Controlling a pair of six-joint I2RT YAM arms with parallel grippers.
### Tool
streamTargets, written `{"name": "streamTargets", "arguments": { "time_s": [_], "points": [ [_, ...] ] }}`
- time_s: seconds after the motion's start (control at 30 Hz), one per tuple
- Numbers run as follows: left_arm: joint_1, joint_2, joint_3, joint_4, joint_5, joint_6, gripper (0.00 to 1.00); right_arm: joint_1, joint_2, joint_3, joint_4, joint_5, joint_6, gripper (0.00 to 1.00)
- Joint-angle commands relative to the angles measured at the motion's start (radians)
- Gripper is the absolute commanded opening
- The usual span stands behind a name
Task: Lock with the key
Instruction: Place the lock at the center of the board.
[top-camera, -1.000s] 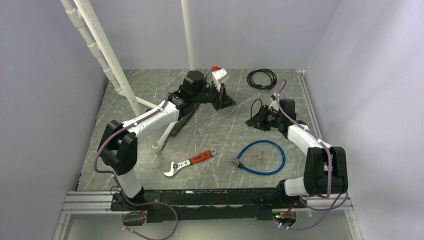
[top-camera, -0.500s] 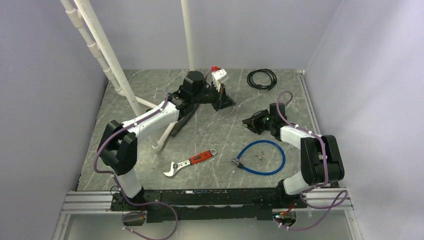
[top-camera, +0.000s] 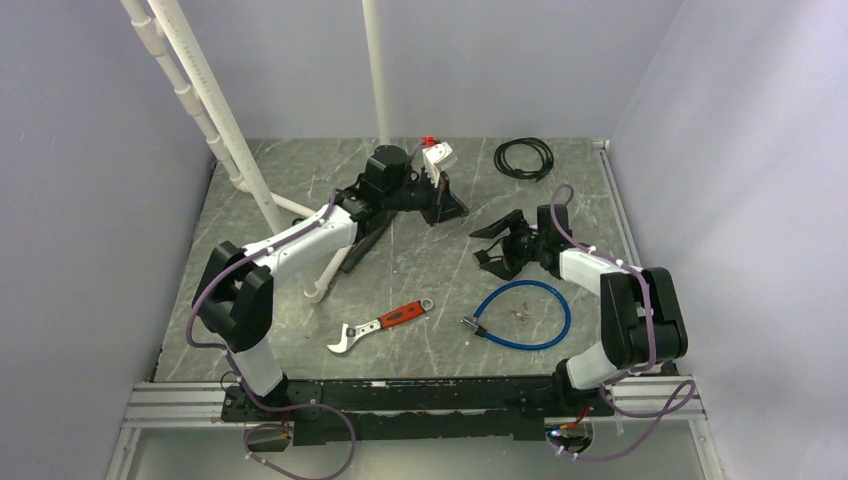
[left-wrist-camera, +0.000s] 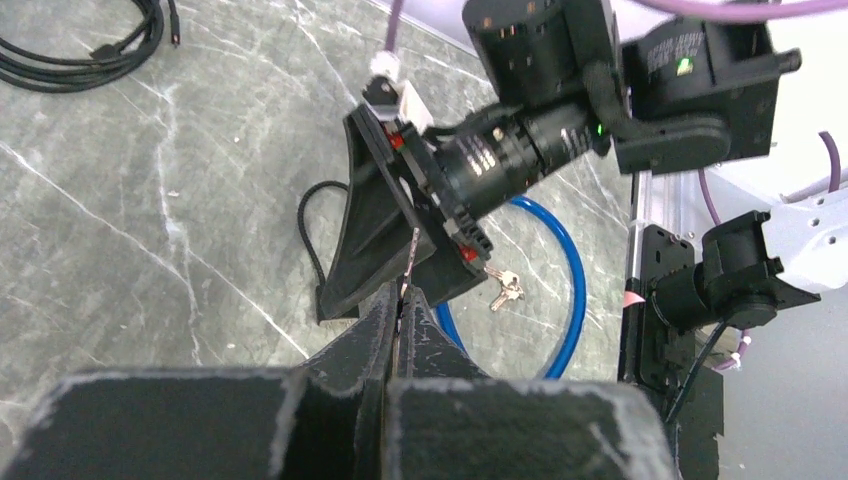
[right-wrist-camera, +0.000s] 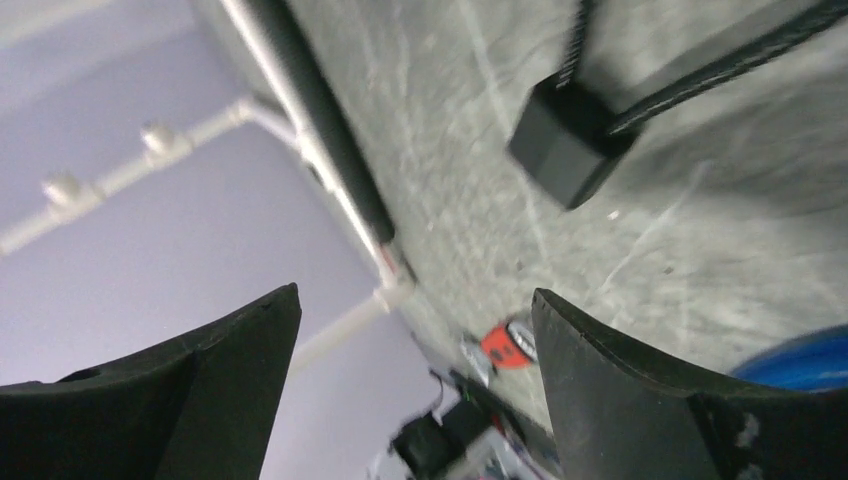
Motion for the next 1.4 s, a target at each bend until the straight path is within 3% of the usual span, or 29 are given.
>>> {"name": "streamTargets", "arguments": {
  "time_s": [0.0, 0.17, 0.33, 0.77, 1.03, 1.37],
  "points": [
    [-0.007, -0.036, -0.010, 0.018, 0.032, -0.008, 0.00, -0.051, -0.031, 0.108, -0.127, -0.291, -0.258, 0.87],
    [-0.040, -0.001, -0.004, 0.036, 0.031, 0.009, 0.00, -0.212, -0.097, 0.220, -0.264, -0.450, -0.598, 0.86],
    [-0.082, 0.101, 0.051, 0.040, 0.019, 0.031, 0.00, -0.301, -0.032, 0.418, -0.436, -0.367, -0.888, 0.82],
    [-0.133, 0.469, 0.358, -0.022, -0.064, 0.108, 0.00, -0.444, -0.068, 0.402, -0.495, -0.334, -1.011, 0.82],
    [-0.150, 0.608, 0.491, -0.081, -0.096, 0.134, 0.00, -0.489, -0.104, 0.373, -0.512, -0.356, -1.020, 0.83],
    [-0.162, 0.692, 0.546, -0.148, -0.132, 0.157, 0.00, -0.497, -0.126, 0.346, -0.498, -0.362, -0.991, 0.84]
  ]
}}
